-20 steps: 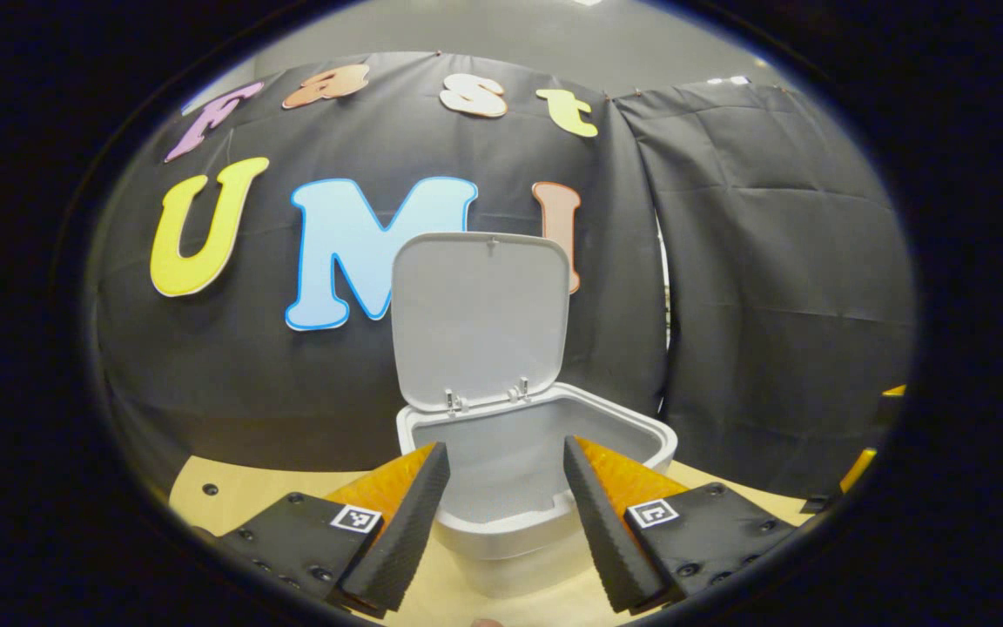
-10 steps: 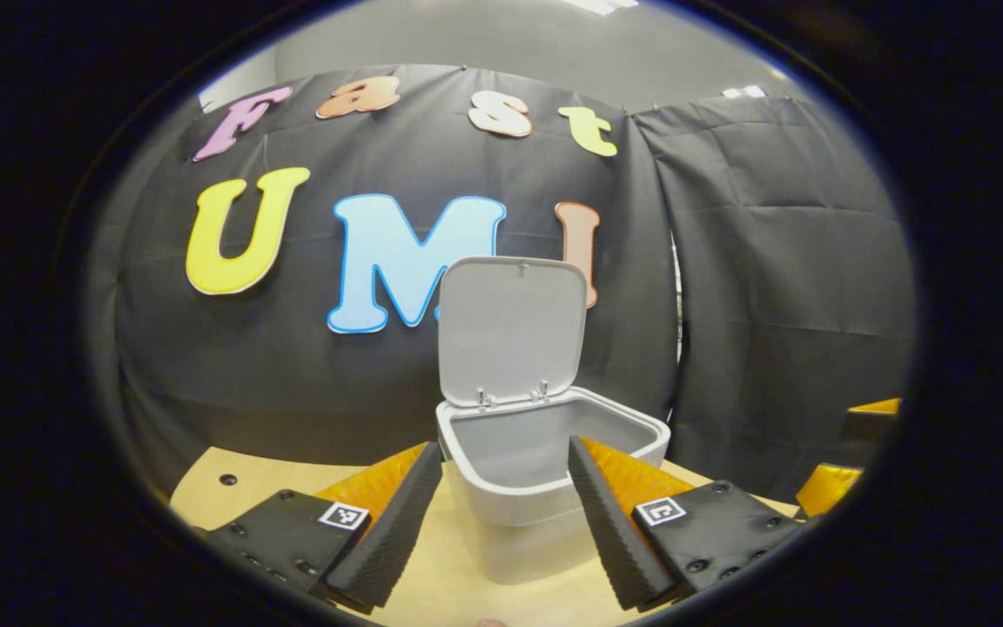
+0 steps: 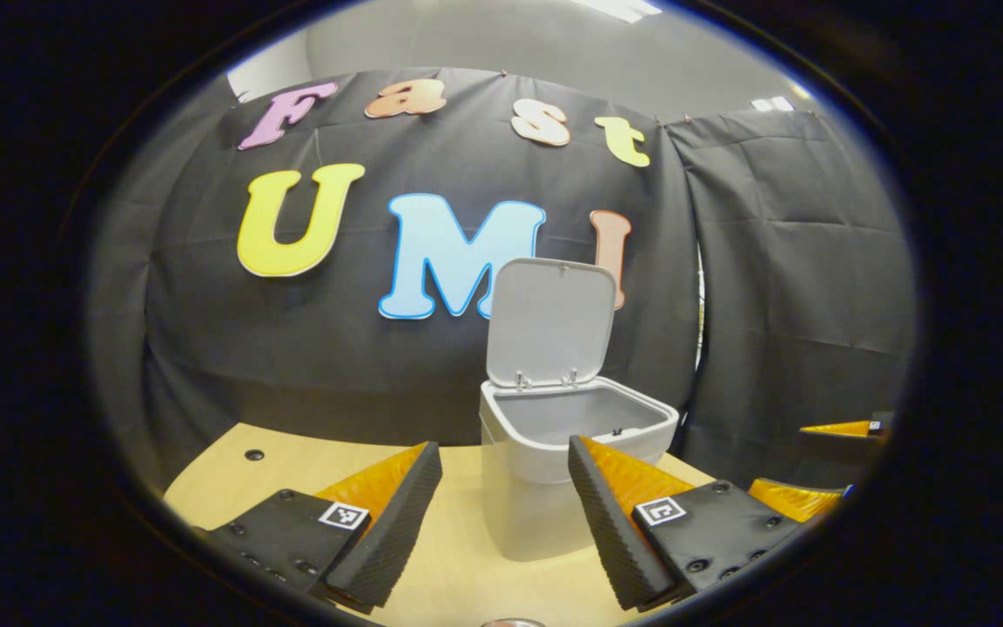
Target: Press the lid of the desktop garbage bin to open it, pick up the crumpled paper on the desktop and throw it into the bin, then pick up the pop can on the desktop and drop it into the bin, and finally close the garbage bin lid.
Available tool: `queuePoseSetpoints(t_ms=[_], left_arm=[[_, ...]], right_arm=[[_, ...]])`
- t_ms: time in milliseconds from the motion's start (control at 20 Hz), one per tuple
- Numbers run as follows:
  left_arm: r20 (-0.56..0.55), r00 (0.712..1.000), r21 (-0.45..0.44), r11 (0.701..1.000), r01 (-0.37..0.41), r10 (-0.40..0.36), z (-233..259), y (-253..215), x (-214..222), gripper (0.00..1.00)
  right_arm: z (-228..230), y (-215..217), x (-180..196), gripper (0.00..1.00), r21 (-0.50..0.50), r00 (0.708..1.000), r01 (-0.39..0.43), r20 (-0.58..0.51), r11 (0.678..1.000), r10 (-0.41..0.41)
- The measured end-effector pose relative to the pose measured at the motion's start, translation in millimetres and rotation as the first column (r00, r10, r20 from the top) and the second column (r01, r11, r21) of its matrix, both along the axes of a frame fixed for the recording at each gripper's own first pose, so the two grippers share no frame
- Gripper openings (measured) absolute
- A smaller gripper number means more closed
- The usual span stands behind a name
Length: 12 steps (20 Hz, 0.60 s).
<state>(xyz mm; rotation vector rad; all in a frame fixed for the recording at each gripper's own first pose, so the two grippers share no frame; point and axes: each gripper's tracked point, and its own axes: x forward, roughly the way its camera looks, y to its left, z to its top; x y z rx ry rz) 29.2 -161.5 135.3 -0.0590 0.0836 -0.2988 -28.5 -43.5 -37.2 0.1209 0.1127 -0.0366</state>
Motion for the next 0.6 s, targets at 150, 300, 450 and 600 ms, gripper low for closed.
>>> queuePoseSetpoints(t_ms=[150,300,450,600], left_arm=[[0.003,0.999,0.012,0.999,-0.032,0.032,-4,21,-19,0.96],[0.003,0.996,0.024,0.996,-0.087,0.086,-5,48,-37,0.95],[0.011,0.991,0.019,0.991,-0.132,0.132,1,74,-52,0.96],[0.029,0.985,0.026,0.985,-0.171,0.17,8,98,-64,0.96]], right_arm=[[-3,16,1,0.96,0.017,0.999,-0.05,0.003,0.999,0.05],[-6,32,3,0.97,0.032,0.995,-0.099,-0.003,0.995,0.099],[-14,52,5,0.96,0.048,0.988,-0.152,-0.024,0.987,0.153],[-20,71,6,0.96,0.046,0.979,-0.196,-0.043,0.979,0.198]])
